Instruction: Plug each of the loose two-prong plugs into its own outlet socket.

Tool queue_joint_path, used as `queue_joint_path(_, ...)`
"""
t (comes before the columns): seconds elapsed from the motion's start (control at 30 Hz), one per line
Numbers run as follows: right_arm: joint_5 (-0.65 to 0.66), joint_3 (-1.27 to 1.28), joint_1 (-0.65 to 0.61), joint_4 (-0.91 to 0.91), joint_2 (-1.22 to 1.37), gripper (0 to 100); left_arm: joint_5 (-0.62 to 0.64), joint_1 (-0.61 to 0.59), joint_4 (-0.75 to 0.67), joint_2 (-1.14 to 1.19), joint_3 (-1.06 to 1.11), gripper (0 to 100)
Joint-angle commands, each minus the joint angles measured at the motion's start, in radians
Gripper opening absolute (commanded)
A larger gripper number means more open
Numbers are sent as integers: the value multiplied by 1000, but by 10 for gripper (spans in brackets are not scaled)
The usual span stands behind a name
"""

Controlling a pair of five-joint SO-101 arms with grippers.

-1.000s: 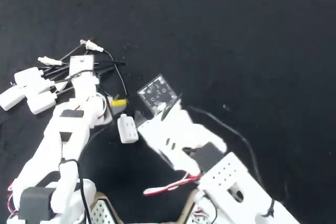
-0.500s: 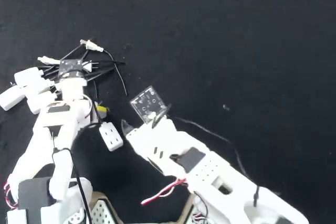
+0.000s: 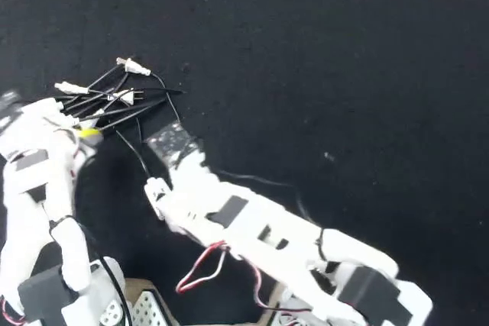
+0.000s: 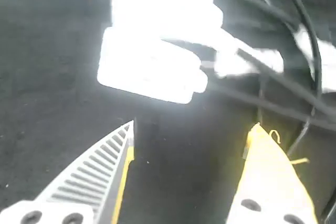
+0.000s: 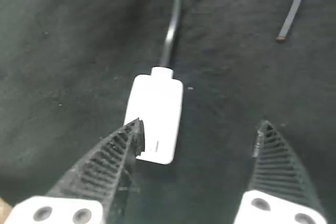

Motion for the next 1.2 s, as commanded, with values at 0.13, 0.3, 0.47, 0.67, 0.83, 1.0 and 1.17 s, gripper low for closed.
queue_joint_path(0.13,-9,-206,-26,9,156,332,32,-8,-17,-25,-42,332)
queue_joint_path(0.3,-9,-278,-26,11,286,332,32,-8,-17,-25,-44,332)
queue_joint_path(0.47,-9,-294,-26,11,315,332,32,-15,-17,-25,-44,332)
queue_joint_path(0.67,37,-294,-25,12,315,102,32,-16,-15,-28,-44,332)
queue_joint_path(0.83,259,-297,2,55,314,24,32,-18,-14,-28,-42,332)
queue_joint_path(1.0,433,-366,87,247,314,11,31,-18,-15,-26,-42,332)
queue_joint_path(1.17,723,-464,170,445,314,11,31,-12,-14,-26,-42,332)
